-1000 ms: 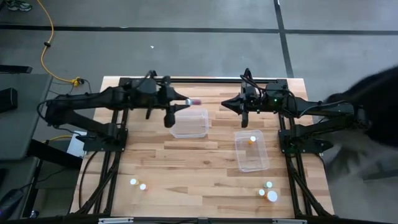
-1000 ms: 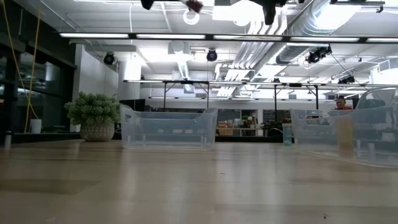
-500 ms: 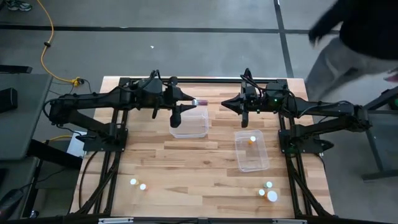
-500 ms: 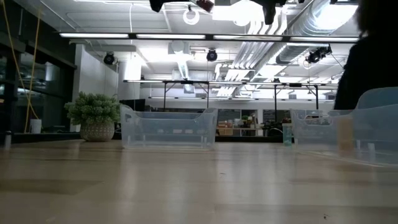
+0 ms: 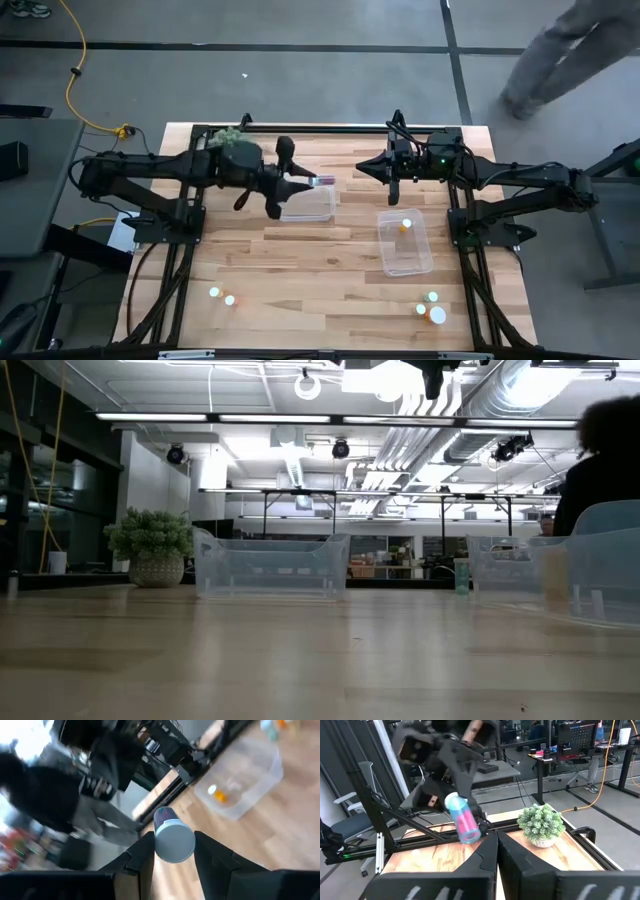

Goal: Pick and place medicine bottles into bin by pill shape (circle, oval)
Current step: Put the left blue capsule bottle into the top transparent bin

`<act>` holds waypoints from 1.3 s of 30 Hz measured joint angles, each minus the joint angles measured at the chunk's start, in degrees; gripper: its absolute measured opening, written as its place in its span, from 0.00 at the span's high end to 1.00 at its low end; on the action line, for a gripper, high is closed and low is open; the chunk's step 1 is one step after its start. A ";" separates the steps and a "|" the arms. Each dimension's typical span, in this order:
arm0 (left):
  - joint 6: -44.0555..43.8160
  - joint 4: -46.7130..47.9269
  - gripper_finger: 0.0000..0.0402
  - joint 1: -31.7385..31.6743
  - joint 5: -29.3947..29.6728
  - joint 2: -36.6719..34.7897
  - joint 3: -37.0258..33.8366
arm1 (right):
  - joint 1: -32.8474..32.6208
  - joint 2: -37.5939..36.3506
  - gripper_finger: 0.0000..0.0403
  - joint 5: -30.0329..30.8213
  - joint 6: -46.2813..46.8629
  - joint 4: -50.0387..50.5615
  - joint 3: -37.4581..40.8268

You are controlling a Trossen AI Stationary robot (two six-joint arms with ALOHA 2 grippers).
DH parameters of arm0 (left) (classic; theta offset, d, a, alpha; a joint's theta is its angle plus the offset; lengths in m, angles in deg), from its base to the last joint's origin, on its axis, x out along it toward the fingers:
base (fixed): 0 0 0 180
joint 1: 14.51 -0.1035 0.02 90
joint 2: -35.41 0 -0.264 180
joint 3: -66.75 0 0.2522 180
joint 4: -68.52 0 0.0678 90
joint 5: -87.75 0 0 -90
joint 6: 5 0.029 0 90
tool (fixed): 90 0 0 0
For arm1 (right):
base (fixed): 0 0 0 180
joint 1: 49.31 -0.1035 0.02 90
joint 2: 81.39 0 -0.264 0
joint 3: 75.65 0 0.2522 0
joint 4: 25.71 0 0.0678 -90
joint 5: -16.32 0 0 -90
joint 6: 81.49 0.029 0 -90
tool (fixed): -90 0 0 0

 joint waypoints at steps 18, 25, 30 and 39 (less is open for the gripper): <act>-6.71 2.54 0.72 1.77 14.37 0.28 0.00 | 0.00 0.00 1.00 0.62 0.44 -0.02 0.00; -30.34 10.69 0.72 -8.96 5.89 0.85 0.00 | 0.02 0.00 1.00 0.68 0.44 -0.02 0.00; -40.85 20.60 0.72 -14.87 -3.18 5.78 -0.01 | 0.00 0.00 1.00 0.70 0.44 -0.02 0.00; -42.37 33.89 0.72 -16.45 -4.74 21.08 -0.02 | 0.00 0.02 1.00 0.73 0.44 0.00 0.00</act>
